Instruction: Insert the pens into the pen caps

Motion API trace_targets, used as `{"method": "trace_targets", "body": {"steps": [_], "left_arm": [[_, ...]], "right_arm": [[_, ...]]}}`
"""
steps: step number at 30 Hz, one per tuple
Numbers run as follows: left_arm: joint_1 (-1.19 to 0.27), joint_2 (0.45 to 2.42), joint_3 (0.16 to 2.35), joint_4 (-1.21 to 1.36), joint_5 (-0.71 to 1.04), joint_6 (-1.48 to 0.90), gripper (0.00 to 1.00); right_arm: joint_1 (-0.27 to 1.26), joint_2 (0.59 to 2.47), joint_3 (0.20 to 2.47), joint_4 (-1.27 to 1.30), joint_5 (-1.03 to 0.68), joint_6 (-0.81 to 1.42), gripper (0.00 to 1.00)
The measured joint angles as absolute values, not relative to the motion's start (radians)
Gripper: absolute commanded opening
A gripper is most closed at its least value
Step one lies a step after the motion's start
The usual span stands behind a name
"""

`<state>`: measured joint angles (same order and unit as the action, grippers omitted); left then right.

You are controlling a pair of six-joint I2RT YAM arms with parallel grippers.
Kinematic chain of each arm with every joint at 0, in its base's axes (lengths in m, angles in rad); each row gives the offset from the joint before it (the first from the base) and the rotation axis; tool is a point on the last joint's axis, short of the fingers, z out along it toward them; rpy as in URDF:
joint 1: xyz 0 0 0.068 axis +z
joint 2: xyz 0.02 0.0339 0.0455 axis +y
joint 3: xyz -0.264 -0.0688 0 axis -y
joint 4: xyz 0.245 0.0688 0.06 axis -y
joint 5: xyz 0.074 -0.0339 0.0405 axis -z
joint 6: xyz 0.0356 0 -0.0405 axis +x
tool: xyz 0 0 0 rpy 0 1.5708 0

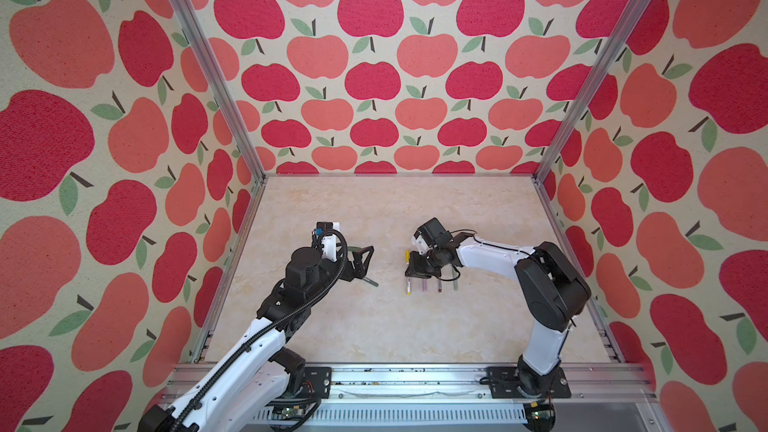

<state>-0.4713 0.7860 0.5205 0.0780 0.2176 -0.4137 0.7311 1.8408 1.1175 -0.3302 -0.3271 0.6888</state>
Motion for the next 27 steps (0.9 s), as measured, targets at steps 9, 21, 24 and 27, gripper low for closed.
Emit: {"method": "trace_targets", "body": {"steps": [9,21,24,27], "left_arm": [[-0.471,0.788,0.521,0.078,0.218,-0.414,0.99],[-0.466,0.801,0.521,0.077,0.224,-0.413,0.99],[-0.463,0.801,0.521,0.077,0.225,-0.413,0.99],[-0.459,0.801,0.521,0.077,0.225,-0.413,0.99]], "right_arm": [[0.719,1.874,1.118,-0.331,-0.328,0.685,0.02],[0.710,1.896,1.135,-0.331,-0.333,0.682,0.02],[0.707,1.901,1.144,-0.331,-0.332,0.682,0.03],[0.706,1.907,1.151,-0.332,-0.332,0.682,0.04]]}}
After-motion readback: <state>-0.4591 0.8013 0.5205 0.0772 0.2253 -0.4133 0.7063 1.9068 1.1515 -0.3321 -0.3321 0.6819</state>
